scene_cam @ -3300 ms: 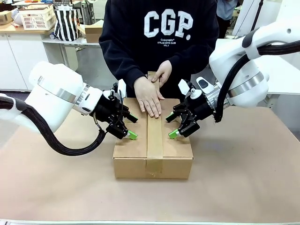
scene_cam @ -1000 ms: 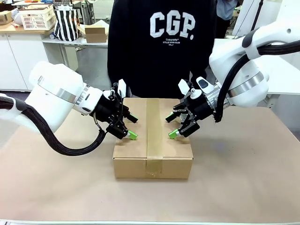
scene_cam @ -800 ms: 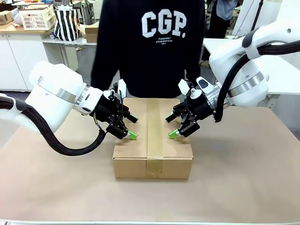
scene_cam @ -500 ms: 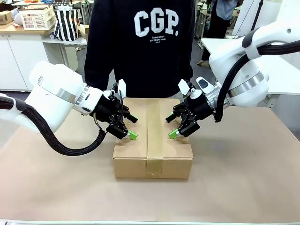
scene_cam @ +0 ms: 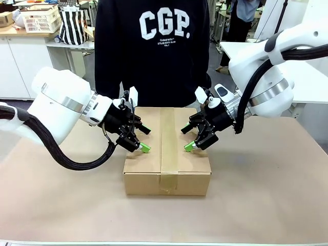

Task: Pack the gift set into the box.
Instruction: Press and hold the closed box until the human finishes sealing it.

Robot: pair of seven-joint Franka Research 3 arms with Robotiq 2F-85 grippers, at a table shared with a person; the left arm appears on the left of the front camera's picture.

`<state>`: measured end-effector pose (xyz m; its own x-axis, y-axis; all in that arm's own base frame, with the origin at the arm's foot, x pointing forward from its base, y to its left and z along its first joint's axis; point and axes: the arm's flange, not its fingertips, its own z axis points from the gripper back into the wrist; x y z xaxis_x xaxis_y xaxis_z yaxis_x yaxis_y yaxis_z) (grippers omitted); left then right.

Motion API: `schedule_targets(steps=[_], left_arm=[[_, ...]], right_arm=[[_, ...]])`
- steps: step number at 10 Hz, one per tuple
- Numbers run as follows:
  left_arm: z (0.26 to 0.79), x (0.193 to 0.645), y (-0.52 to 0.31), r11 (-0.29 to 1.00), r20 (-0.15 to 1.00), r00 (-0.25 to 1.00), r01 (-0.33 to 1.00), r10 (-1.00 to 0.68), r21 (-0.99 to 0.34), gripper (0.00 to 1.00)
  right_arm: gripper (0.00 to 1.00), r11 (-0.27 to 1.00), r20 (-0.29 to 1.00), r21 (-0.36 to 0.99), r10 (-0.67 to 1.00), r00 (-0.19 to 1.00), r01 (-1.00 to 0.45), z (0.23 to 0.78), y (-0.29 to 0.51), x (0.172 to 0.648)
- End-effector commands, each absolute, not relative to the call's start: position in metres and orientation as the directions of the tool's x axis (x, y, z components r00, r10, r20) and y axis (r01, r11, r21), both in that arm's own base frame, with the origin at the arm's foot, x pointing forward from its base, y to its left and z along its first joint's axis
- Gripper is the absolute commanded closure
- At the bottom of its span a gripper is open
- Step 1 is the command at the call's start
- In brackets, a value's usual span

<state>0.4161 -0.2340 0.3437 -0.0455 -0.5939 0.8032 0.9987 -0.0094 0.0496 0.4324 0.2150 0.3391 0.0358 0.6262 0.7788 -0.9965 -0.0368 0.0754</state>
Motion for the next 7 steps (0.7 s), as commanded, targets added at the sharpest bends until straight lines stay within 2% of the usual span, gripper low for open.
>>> schedule_targets(steps=[1, 7], left_arm=[[0.3418, 0.4149, -0.2337, -0.008, 0.8, -0.044, 0.999, -0.598, 0.049, 0.0], [0.3437, 0.4161, -0.234, -0.009, 0.803, -0.045, 0.999, -0.594, 0.05, 0.0]], right_arm=[[0.0, -0.03, 0.774, 0.079, 0.632, 0.043, -0.996, 0.3347, 0.2147, 0.4315], [0.0, -0.037, 0.779, 0.075, 0.626, 0.036, -0.996, 0.3391, 0.215, 0.4324]])
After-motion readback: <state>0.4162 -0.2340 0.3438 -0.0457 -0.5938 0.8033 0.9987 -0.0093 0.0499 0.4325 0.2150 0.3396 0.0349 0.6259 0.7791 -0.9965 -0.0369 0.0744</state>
